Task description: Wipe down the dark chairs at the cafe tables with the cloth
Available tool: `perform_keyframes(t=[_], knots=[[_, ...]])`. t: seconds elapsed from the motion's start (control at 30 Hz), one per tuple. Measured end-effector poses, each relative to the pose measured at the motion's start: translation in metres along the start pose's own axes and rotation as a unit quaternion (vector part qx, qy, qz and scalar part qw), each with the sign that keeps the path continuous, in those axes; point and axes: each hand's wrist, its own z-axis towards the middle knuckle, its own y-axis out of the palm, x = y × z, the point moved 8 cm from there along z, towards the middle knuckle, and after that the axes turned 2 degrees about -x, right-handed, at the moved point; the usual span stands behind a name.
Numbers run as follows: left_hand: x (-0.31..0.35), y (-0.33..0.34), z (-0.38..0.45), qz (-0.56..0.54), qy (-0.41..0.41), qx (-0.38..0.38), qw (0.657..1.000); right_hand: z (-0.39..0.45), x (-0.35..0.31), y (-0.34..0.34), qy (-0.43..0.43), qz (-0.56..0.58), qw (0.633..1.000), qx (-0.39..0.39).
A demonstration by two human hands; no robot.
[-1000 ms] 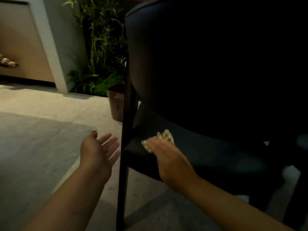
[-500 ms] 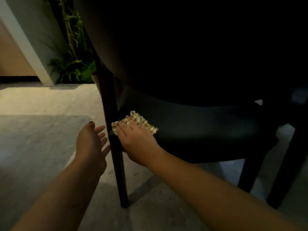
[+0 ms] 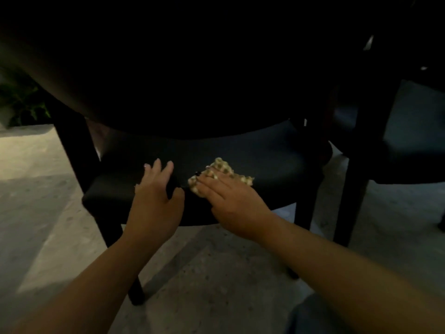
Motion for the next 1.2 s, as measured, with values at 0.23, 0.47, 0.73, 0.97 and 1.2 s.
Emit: perform_keyframes(t=[0.23, 0.47, 0.73, 0.97, 1.2], knots=[[0.022, 0.035, -0.012, 0.196, 0.106, -0.105, 0.969, -0.078, 0.085, -0.046, 0.169, -0.028, 0.979, 0.113], [0.027, 0.032, -0.011, 0.2, 0.095, -0.118, 0.968, -0.116, 0.151, -0.065, 0.407, 0.058, 0.891, 0.193], [0.026, 0.032, -0.011, 0.199, 0.1, -0.119, 0.967, -0.148, 0.159, -0.023, 0.569, 0.33, 0.703, 0.271], [0.027, 0.031, -0.009, 0.208, 0.089, -0.121, 0.967, -0.169, 0.161, -0.021, 0.646, 0.293, 0.627, 0.322], [0.027, 0.031, -0.009, 0.213, 0.091, -0.13, 0.964, -0.173, 0.126, 0.008, 0.696, 0.435, 0.456, 0.346]])
